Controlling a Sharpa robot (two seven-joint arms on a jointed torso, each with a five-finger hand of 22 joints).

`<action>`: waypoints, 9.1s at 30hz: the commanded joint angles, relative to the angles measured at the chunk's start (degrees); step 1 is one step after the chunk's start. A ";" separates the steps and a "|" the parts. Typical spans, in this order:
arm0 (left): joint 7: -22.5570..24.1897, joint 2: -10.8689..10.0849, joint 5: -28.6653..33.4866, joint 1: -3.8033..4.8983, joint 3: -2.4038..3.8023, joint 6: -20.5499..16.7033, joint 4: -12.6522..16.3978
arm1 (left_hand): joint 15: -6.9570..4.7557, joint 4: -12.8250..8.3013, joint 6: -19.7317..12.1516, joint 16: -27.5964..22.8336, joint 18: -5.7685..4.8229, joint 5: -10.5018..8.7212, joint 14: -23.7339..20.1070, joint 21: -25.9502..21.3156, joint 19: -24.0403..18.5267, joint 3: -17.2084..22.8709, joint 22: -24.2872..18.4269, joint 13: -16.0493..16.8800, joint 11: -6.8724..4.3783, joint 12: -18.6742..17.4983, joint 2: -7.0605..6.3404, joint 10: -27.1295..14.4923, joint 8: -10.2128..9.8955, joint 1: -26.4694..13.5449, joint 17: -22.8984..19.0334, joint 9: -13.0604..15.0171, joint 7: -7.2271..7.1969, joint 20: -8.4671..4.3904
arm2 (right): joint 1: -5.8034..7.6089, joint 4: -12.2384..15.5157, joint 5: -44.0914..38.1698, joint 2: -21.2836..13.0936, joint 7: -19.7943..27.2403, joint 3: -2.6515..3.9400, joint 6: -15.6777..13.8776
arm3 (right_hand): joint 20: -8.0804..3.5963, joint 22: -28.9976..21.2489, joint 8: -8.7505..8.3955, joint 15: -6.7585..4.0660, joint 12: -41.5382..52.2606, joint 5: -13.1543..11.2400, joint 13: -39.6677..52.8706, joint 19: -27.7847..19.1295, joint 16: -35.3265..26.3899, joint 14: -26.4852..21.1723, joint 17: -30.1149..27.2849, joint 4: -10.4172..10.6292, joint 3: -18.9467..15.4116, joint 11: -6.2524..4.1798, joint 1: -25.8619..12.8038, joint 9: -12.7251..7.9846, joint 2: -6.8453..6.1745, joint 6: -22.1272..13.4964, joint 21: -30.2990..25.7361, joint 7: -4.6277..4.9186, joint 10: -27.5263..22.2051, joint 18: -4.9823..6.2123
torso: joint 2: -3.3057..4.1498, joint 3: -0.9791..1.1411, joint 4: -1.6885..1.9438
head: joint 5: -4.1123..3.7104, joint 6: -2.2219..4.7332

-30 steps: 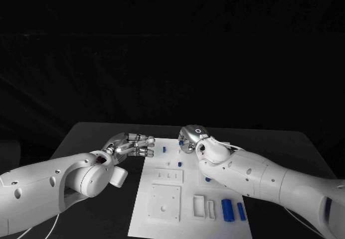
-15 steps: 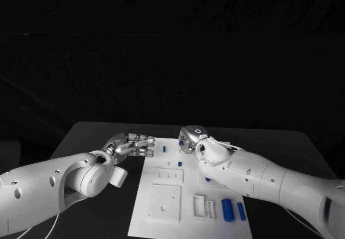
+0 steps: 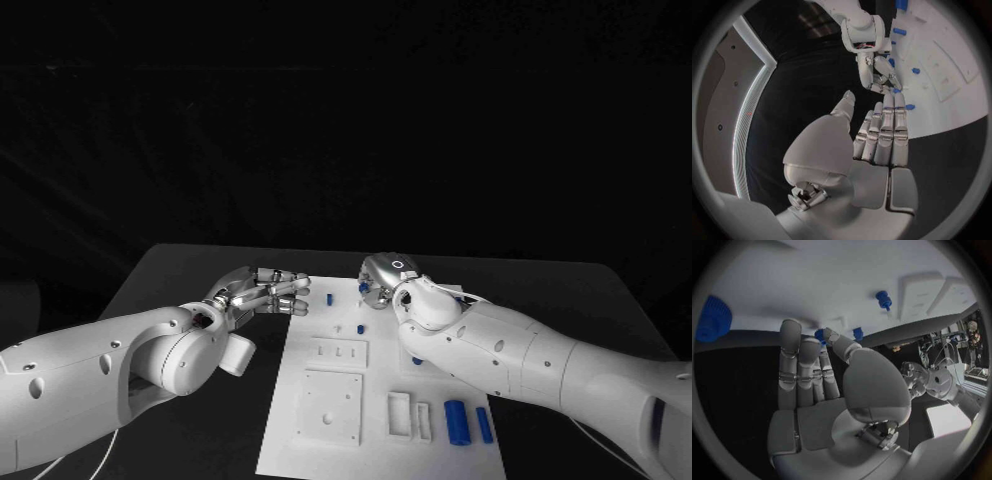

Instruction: Assemble the parts on the task board

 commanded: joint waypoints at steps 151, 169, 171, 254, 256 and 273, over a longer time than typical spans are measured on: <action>-0.53 0.36 -0.37 0.37 -0.29 1.74 -3.03 | 0.31 -0.07 -0.83 -0.32 -0.80 -0.07 -0.22 0.04 -0.41 0.13 -0.48 0.05 0.01 -0.22 -0.35 -0.26 -0.07 0.36 -0.04 -0.07 0.09 0.29 | -1.38 15.03 3.37 -17.05 -1.73 6.98 11.37 | -1.71 31.21 0.13 -2.08 59.73 14.74 65.28 3.24 4.76 1.12 25.41 2.63 -11.17 -3.35 1.16 -0.17 -4.14 -6.76 10.13 0.20 1.07 -1.19 | -0.11 -0.15 -1.10 | -0.45 0.25; -0.74 0.36 -0.37 0.38 -0.30 1.50 -2.77 | 0.31 -0.07 -0.83 -0.32 -0.80 -0.07 -0.22 0.04 -0.41 0.13 -0.48 0.05 0.01 -0.22 -0.35 -0.26 -0.07 0.36 -0.04 -0.07 0.09 0.29 | -1.39 21.78 -1.48 -14.88 -5.29 6.93 8.85 | -1.81 31.03 0.13 -2.18 59.43 12.80 65.09 3.25 4.50 1.11 25.26 4.28 -10.11 -3.48 1.15 -0.17 -5.15 -6.71 9.77 0.05 1.10 -1.26 | -0.10 -0.08 -0.98 | -0.03 0.54; -0.78 0.32 -0.36 0.38 -0.30 1.46 -2.76 | 0.32 -0.09 -0.87 -0.32 -0.80 -0.07 -0.20 0.08 -0.42 0.07 -0.51 0.05 0.02 -0.22 -0.27 -0.27 -0.08 0.28 -0.04 -0.08 0.10 0.29 | -1.39 21.43 -1.28 -14.85 -5.26 6.93 9.21 | -1.79 30.98 0.15 -2.14 59.28 12.39 64.98 3.25 4.41 1.11 25.19 4.50 -10.36 -3.40 1.28 -0.17 -5.26 -7.19 9.70 0.15 1.02 -1.25 | -0.09 -0.01 -1.16 | -0.05 0.70; -1.22 0.03 -0.70 0.31 -0.32 2.22 -3.24 | 0.34 -0.04 -0.95 -0.33 -0.80 -0.07 -0.25 0.14 -0.46 0.08 -0.58 0.05 0.03 -0.22 -0.35 -0.34 -0.08 0.26 -0.04 -0.08 0.12 0.30 | -2.74 12.69 12.57 -17.93 0.57 6.92 10.80 | -1.90 32.59 0.15 -2.34 61.10 8.20 66.44 3.31 5.46 1.22 26.76 6.71 -7.47 -3.77 0.62 -0.09 -2.58 -3.84 10.79 -0.56 1.37 -1.39 | -0.03 -0.09 -1.31 | -1.13 -0.04; -1.25 0.04 -0.71 0.30 -0.32 2.25 -3.25 | 0.34 -0.04 -0.95 -0.33 -0.80 -0.07 -0.25 0.14 -0.46 0.08 -0.58 0.05 0.03 -0.22 -0.35 -0.34 -0.08 0.26 -0.04 -0.08 0.12 0.30 | -2.74 12.67 12.48 -17.93 0.58 6.92 10.74 | -1.96 32.60 0.14 -2.38 61.06 8.03 66.44 3.30 5.42 1.23 26.77 6.19 -6.60 -3.82 0.57 -0.10 -2.31 -3.43 10.73 -0.62 1.31 -1.44 | -0.01 -0.10 -1.30 | -1.15 -0.02; -1.47 0.08 -0.83 0.27 -0.33 2.35 -3.36 | 0.36 -0.02 -1.36 -0.35 -0.80 -0.07 -0.30 0.13 -0.49 0.08 -0.62 0.05 0.06 -0.22 -0.41 -0.45 -0.11 0.27 -0.05 -0.10 0.16 0.32 | -2.74 12.80 10.18 -17.92 0.45 6.92 9.16 | -2.09 32.70 0.16 -2.50 60.98 7.65 66.43 3.32 5.28 1.24 26.88 4.94 -5.45 -3.94 0.22 -0.08 -1.99 -2.32 10.63 -0.87 1.36 -1.52 | -0.05 -0.14 -1.32 | -1.18 0.01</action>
